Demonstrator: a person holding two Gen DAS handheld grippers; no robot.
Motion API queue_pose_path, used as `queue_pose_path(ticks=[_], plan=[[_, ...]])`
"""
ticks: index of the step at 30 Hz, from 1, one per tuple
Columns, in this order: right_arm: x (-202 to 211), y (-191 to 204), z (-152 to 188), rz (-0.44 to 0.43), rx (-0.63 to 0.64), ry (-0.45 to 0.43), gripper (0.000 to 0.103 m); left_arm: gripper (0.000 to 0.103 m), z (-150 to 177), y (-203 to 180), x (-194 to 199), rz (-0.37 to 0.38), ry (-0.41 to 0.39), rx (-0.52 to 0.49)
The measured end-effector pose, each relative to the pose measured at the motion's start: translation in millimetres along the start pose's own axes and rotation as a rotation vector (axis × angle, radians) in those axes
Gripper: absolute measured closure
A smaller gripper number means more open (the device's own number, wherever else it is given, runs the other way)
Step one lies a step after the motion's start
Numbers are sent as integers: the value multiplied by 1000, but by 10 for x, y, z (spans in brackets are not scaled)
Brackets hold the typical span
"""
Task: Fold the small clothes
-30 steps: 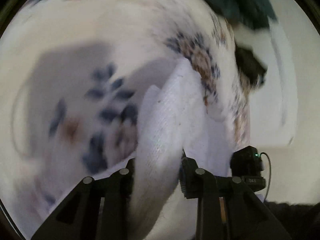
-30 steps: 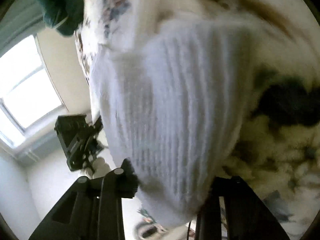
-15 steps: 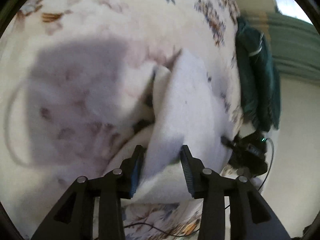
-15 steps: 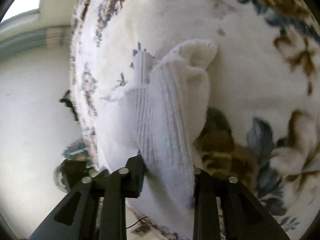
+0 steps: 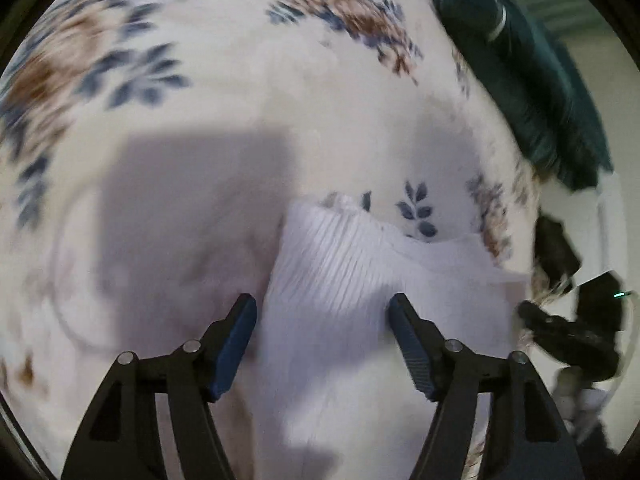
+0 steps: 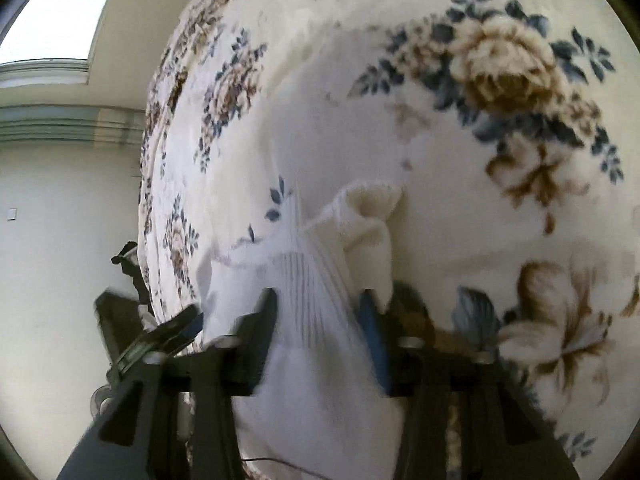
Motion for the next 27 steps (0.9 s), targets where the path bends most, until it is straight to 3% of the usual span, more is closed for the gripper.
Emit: queue_pose_path(ticks=[1,2,6,12,15,19,21,23,24,25,27], plan=[[-10,0,-16,18,9,-12,91,77,-29,-36,-32,-5,-9,-25],[-64,67,-47,24,15,-28,94,91,-51,-75,-40,-3,-15,-43],[-47,207,-141,-1,34,-76,98,92,-44,-142,190,3,-97,-42],[-9,400,-287,-54,41,-105,99,93,-74,141,464,35,-182,95],[-180,340,-439,-9,39,-105,99,92,-116,309,285,70,-145,158],[-599,84,-511,136,34,-33,99,87,-79,345,125,105,-87,198],[-694,22,-504,159,34,1,99,76,-50,336,157,121,-74,210],[-664,2,-510,121,-7,13,98,61,-7,334,252,133,-86,223],[-624,0,-499,75,-38,26,93,47,31,346,314,140,-92,232],[-567,-17,-471,43,-71,50,88,43,87,356,384,145,-102,241],[-434,-65,-393,18,-97,61,63,43,260,343,529,146,-116,238]])
Point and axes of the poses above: each gripper's, at about its wrist camera, not at the fingertips, and x roughly against the way its jaws point, y to its left, z to its underside, the point moved 7 cm from there along -x, roughly the way its jaws point, and after that the axes turned 4 degrees about -x, right-handed, at the moved point
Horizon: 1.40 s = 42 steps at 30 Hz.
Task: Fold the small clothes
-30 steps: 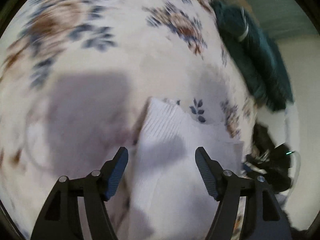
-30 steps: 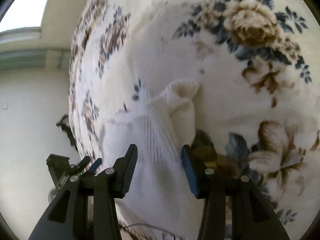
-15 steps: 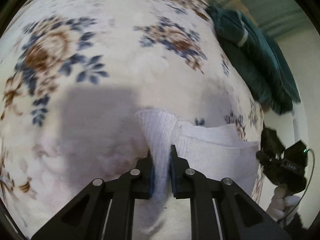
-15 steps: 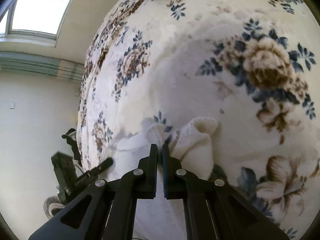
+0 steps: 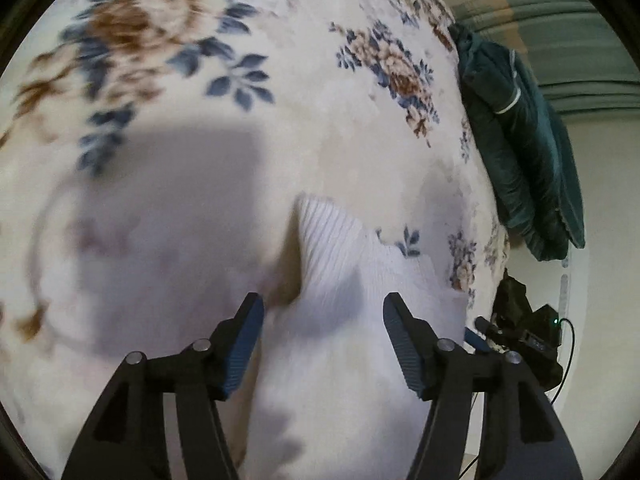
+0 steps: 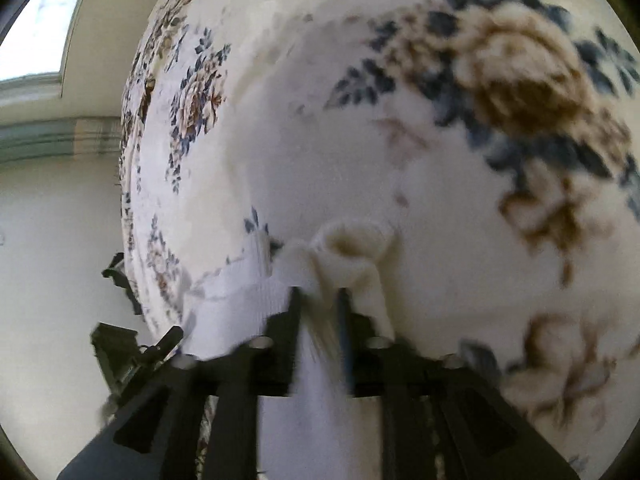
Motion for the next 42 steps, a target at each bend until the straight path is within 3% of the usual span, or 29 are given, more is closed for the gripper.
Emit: queue_pose_path(ticks=[3,6,7,8,9,10,11,15,19,20,22,23,24,25,26,31,35,36,37,38,40,41,42], plan=[[219,-135,264,-37,-25,-5,58,43,328,6,122,-57,18,-56],[223,-275,653,-67,-58,67,58,47,664,39,115,-85,40,-59],[191,-312,766,-79,-71,93,58,74,742,49,114,-86,30,-55],[144,-345,914,-99,-83,121,58,94,809,52,99,-71,23,-44],[117,-352,974,-117,-83,124,64,98,848,57,83,-62,23,-26],[110,-362,1033,-123,-77,98,77,98,862,57,86,-59,7,-10],[118,-368,1068,-105,-57,53,99,98,851,51,106,-64,-15,-2],[163,-560,1056,17,-114,-50,100,98,741,184,166,-48,-44,60],[59,-642,1066,-35,-163,23,99,90,725,66,186,25,28,13],[55,-595,1078,-59,-144,45,98,76,723,50,216,33,28,-1],[66,-544,1100,-108,-128,91,90,28,683,96,240,105,17,9],[79,-555,1096,-125,-122,109,61,27,670,152,214,128,13,28],[70,-559,1063,-134,-120,111,25,27,650,206,147,164,23,53],[52,-581,1038,-152,-122,113,15,27,637,225,68,202,44,69],[-13,-616,1030,-196,-134,130,12,27,625,242,-43,237,74,77],[-431,-622,1021,-289,-123,265,12,27,573,123,-489,294,155,25],[-799,-544,1041,-297,-81,341,12,29,514,-31,-577,350,143,9],[-871,-515,1047,-305,-74,357,11,40,506,-60,-587,353,141,9],[-915,-492,1052,-310,-66,371,11,68,502,-98,-592,361,141,2],[-932,-492,1044,-305,-67,371,12,74,494,-133,-586,356,135,-6],[-917,-453,1029,-312,-58,343,26,76,474,-202,-523,348,116,-22],[-904,-444,1032,-307,-52,335,47,78,469,-235,-482,341,105,-32],[-867,-427,1032,-313,-55,320,52,79,466,-265,-447,339,99,-37]])
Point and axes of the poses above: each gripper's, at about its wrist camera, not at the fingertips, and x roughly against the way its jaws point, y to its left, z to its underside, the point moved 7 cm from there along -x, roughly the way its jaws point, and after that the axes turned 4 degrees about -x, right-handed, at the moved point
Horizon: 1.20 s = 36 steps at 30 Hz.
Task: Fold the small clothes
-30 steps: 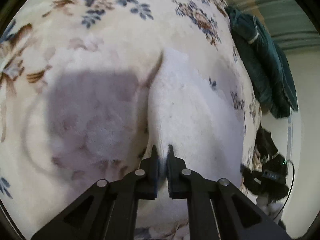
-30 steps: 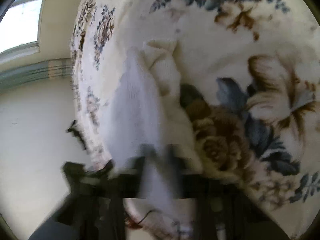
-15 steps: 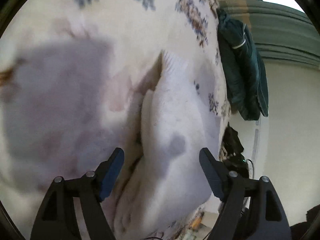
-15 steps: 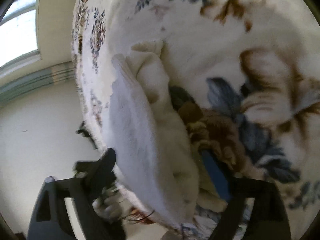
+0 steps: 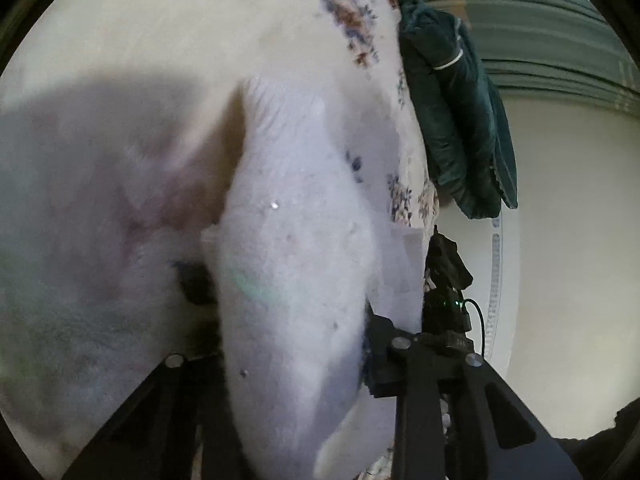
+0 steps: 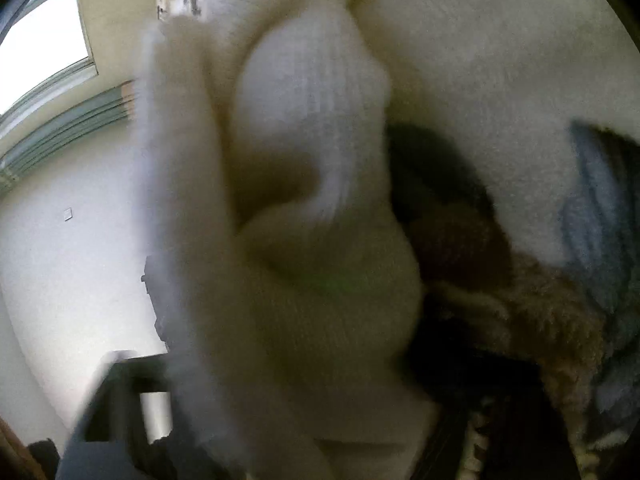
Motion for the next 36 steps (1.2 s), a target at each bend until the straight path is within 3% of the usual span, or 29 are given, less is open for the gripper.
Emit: queue_pose_path(ticks=[5,10,14,18,24,28,31,33,34,35,36], plan=[[178,269,50,5,23,-73,59,79,-176,-392,136,3,-34,-54],[359,826,-149,-39,75,-116,59,79,-698,-747,253,11,-87,-97],[474,1363,-550,-47,136,-141,59,79,-1369,-1012,221,7,-136,-134],[688,1904,-1331,-46,209,-168,59,78,-2227,-1146,67,21,-184,-151],[538,2447,-2561,-2,278,-208,59,77,-3221,-755,-374,1,-187,-108],[191,2366,-3179,103,263,-222,59,72,-3500,-224,-791,-120,-104,-66],[19,2246,-3402,160,258,-210,59,63,-3542,-2,-864,-86,-75,4],[10,2224,-3456,186,259,-215,52,60,-3533,-6,-833,-113,-64,-3],[9,2224,-3452,214,277,-214,49,52,-3513,-38,-812,-148,-62,-30],[12,2237,-3443,284,302,-222,40,49,-3476,-82,-773,-219,-53,-69],[32,2261,-3433,332,314,-235,39,46,-3473,-119,-731,-268,-54,-92]])
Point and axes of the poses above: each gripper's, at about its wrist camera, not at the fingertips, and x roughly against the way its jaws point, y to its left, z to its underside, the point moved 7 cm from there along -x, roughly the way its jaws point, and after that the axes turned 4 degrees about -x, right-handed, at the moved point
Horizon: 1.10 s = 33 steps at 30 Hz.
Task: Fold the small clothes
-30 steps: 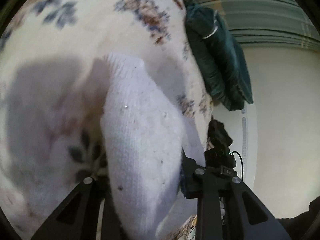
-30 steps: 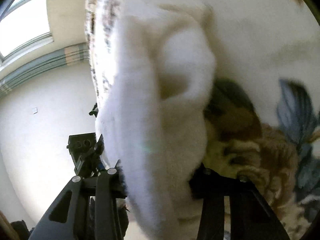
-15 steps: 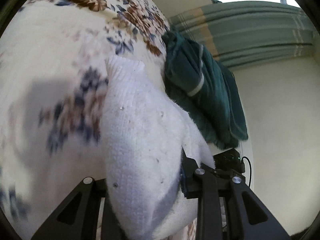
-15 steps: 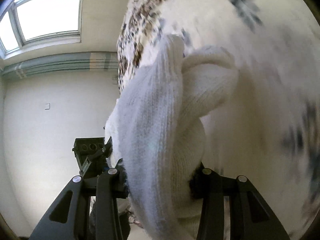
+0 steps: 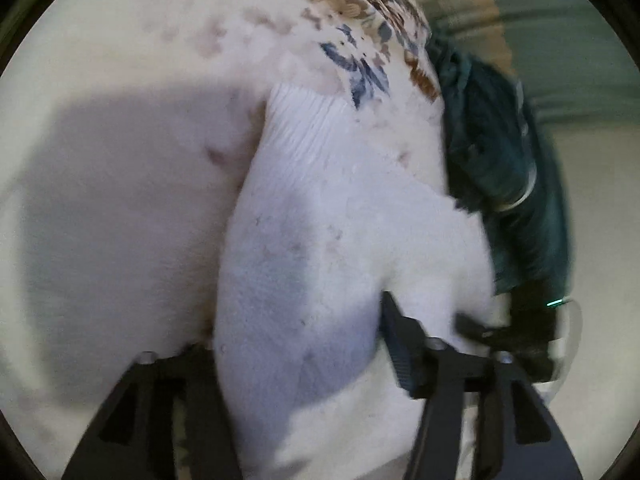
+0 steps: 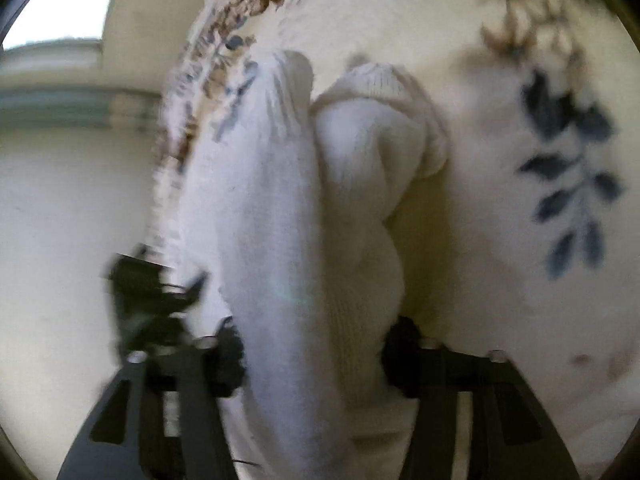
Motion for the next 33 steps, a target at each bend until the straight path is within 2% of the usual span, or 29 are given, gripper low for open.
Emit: queue_pose_path(ticks=[3,4,5,6,8,9,10,12,14,17,20,24,29,33], plan=[[112,186,13,145,42,-44,38,44,6,-105,188,-169,-35,-79],[167,271,37,194,63,-73,38,44,37,-169,303,-259,-75,-123],[278,334,86,282,101,-123,30,44,59,-196,368,-310,-107,-156],[364,352,103,346,128,-156,17,43,91,-250,450,-376,-142,-198],[550,378,240,473,175,-217,5,20,223,-335,608,-515,-186,-266],[631,387,357,542,196,-235,4,5,308,-381,649,-540,-191,-277],[696,391,480,599,208,-246,4,0,401,-429,684,-557,-195,-281],[866,325,709,687,228,-258,2,0,601,-504,784,-601,-197,-281],[902,380,842,710,221,-268,2,0,743,-649,903,-658,-227,-297],[1269,368,1213,778,229,-331,1,0,891,-920,1112,-674,-285,-291],[1652,526,1525,809,243,-392,1,0,1098,-1199,1419,-663,-320,-271],[2231,806,1938,815,252,-464,1,0,1365,-1631,1799,-653,-356,-278],[2965,1248,2496,783,270,-519,1,0,1818,-2240,2387,-663,-407,-313],[3702,1673,3035,773,304,-597,1,0,2211,-2701,2894,-673,-452,-348]])
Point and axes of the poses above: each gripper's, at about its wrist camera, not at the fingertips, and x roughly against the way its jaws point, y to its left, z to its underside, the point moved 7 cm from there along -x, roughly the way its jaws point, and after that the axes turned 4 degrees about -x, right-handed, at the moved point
